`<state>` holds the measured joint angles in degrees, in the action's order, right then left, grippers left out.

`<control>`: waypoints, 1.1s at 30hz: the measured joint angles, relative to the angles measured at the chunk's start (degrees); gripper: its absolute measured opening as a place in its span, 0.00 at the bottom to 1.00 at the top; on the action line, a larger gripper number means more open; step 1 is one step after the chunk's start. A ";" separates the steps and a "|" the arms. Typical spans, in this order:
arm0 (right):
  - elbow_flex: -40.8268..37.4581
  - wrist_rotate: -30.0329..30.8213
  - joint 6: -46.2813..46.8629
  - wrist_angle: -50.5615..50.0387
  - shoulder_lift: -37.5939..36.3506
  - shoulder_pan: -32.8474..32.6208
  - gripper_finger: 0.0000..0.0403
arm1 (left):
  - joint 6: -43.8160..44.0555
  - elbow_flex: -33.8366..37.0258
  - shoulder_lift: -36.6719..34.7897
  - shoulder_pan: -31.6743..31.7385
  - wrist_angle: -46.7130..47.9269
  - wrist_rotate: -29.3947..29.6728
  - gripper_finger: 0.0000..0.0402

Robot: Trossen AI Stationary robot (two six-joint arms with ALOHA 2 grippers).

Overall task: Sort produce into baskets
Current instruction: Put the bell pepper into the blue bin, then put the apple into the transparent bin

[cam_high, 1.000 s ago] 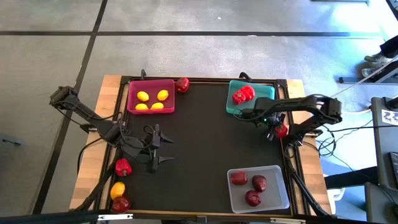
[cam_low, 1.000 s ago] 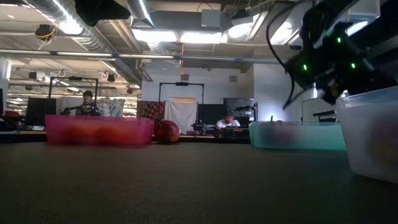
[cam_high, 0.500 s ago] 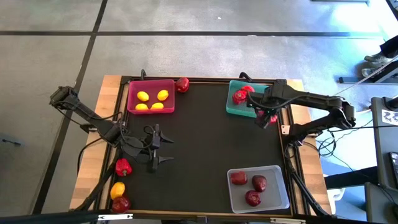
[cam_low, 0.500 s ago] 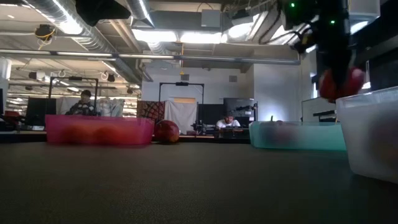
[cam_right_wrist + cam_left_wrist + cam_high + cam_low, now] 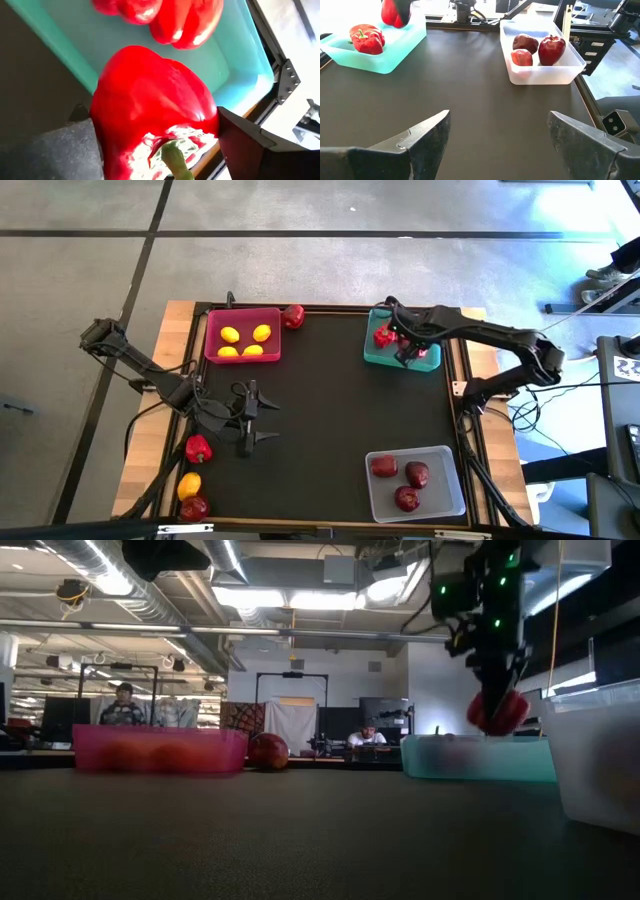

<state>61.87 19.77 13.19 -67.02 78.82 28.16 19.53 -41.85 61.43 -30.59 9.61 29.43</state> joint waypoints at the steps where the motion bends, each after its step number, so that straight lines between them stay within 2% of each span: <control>1: -0.58 -0.28 -0.44 1.25 0.58 1.08 0.55 | 0.00 0.00 0.00 0.00 0.00 0.00 0.81; 8: -2.79 -4.59 -3.98 6.24 5.32 6.30 0.55 | 0.00 0.00 0.00 0.00 0.00 0.00 0.81; 16: -2.85 -4.84 -6.40 9.86 9.10 6.39 0.56 | -1.24 0.00 0.00 -0.02 0.02 0.00 0.81; 26: -2.85 -1.47 -6.40 9.09 9.21 6.39 0.85 | -0.01 0.00 0.00 -0.02 0.01 0.00 0.81; 33: -2.19 -2.46 -7.49 5.64 6.51 6.36 0.95 | 1.74 0.00 0.00 0.62 0.00 1.13 0.81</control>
<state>59.69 17.31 5.69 -61.38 85.33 34.52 21.27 -41.85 61.43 -29.97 9.61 30.56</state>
